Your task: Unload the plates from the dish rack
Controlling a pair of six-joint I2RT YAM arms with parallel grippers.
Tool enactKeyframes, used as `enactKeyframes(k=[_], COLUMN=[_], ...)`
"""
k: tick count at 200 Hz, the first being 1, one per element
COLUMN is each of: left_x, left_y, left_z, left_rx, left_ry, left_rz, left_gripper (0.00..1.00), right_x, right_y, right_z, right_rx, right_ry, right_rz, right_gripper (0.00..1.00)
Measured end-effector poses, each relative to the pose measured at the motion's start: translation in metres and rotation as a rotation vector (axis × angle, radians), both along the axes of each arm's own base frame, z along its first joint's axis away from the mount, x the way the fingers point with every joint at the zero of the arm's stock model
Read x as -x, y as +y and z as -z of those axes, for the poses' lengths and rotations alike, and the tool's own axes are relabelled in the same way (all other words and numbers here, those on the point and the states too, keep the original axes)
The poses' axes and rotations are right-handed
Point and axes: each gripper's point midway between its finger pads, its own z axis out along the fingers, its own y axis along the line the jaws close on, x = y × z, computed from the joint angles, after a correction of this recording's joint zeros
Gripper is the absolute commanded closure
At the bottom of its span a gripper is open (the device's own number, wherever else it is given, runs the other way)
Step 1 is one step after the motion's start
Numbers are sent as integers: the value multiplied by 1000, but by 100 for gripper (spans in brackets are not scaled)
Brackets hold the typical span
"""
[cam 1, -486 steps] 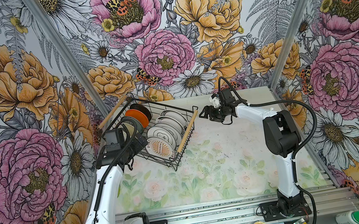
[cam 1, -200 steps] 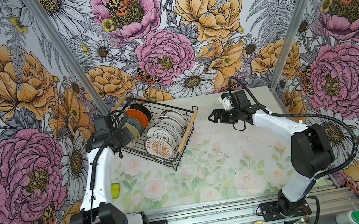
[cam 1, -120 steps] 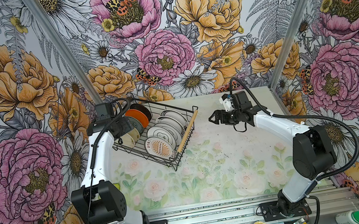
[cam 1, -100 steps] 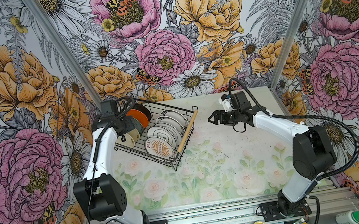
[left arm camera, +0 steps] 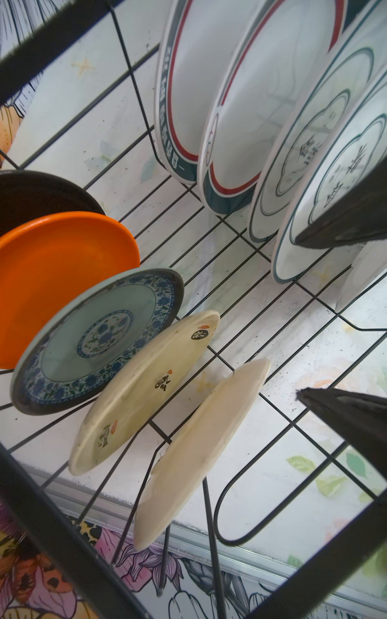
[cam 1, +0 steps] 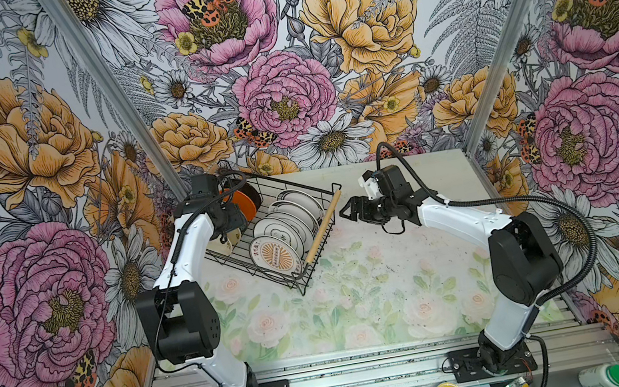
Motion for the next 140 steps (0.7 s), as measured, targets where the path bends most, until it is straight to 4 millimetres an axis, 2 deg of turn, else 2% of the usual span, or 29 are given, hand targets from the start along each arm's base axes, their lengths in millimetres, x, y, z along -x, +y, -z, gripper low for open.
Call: enactKeyframes(k=[36,89,121,140], left_x=[9,37,44,51], left_y=[-6,-17,-18,-27], left_z=[16,50,47,44], left_rx=[-12,-16,-37,-33], left_ry=[49,160,155,155], left_rz=[11,13,-3,6], left_gripper=[43,51,54,55], right_x=[-18,-40,-64,-77], right_y=[8,16,20,24], right_z=[17,3,8,7], right_rx=[-11,-43,-57,-68], right_ry=[35,9,9,-4], right_rz=[27,47,68,76], right_gripper=[18,18,18,18])
